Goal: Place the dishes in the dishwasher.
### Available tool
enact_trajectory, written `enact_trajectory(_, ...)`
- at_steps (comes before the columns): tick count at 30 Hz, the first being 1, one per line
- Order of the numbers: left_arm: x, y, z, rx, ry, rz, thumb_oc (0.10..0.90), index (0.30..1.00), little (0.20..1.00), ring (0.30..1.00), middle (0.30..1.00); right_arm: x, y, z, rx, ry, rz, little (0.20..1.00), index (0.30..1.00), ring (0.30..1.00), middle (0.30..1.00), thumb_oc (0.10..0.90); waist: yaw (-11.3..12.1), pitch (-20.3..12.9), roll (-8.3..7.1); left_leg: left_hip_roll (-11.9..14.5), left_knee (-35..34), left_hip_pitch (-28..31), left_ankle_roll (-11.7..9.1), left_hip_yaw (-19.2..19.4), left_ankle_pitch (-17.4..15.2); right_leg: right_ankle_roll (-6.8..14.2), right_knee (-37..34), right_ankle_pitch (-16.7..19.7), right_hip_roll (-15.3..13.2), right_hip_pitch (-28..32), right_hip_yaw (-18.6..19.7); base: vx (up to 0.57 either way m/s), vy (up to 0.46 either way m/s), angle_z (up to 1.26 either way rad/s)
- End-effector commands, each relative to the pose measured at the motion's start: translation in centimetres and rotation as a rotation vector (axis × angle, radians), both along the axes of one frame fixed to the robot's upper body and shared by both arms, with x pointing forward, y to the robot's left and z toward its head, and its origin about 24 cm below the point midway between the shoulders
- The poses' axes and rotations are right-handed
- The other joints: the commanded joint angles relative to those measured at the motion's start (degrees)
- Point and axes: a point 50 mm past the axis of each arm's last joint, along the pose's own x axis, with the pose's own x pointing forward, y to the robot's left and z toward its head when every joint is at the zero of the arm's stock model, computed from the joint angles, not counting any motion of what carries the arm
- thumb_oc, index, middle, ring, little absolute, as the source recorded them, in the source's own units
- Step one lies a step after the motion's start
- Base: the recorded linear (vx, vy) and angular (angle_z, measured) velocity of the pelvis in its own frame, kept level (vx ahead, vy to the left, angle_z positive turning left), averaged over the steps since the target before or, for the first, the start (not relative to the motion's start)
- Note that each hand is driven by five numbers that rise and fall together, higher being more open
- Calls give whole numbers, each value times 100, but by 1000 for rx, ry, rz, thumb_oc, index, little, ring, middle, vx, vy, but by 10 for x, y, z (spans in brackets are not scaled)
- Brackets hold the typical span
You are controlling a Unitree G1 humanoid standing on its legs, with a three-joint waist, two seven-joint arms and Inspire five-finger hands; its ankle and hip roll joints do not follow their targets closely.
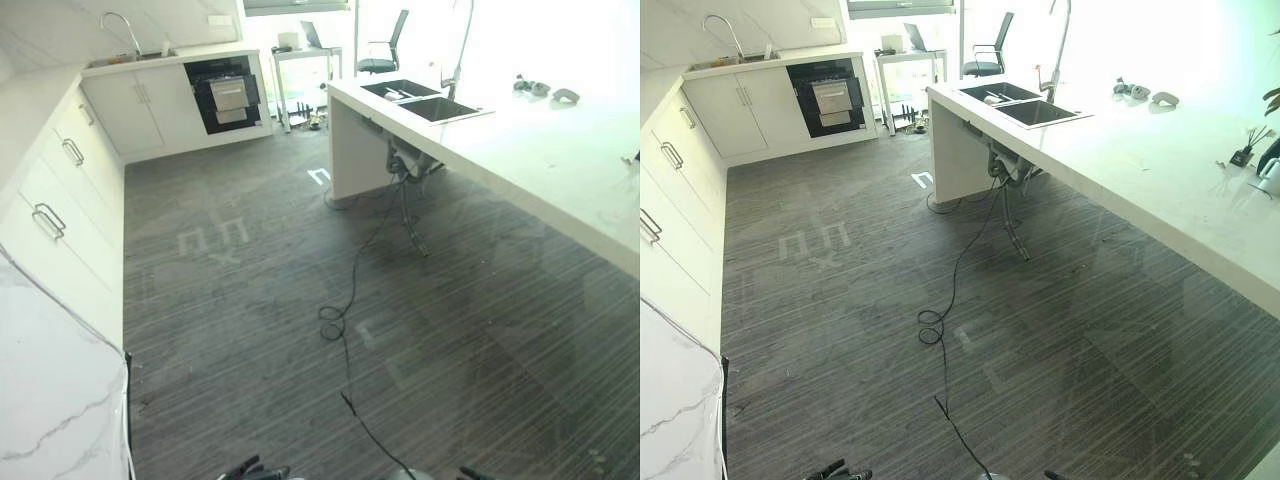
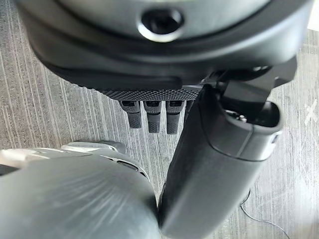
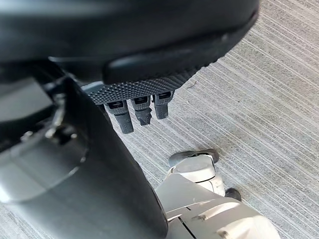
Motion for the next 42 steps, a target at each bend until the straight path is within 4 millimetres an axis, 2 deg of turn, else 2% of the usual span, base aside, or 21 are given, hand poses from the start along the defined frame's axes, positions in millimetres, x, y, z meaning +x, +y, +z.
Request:
enact_trajectory(1,28,6,8,0,-101,4,800,900,900,900,900,24,4,3,-3,-57,79,900,900,900,900,800,-38,110,21,-46,340,153,-150,-28,-1156,648,-467,-263,-102,397,-26,0,0,0)
enact_trajectory(42,30,8,9,22,-107,-5,800,900,900,900,900,27,5,4,-8,-78,72,900,900,900,900,800,-58,145,13,-28,340,119,-157,5,-1144,656,-467,-250,-100,357,-2,0,0,0)
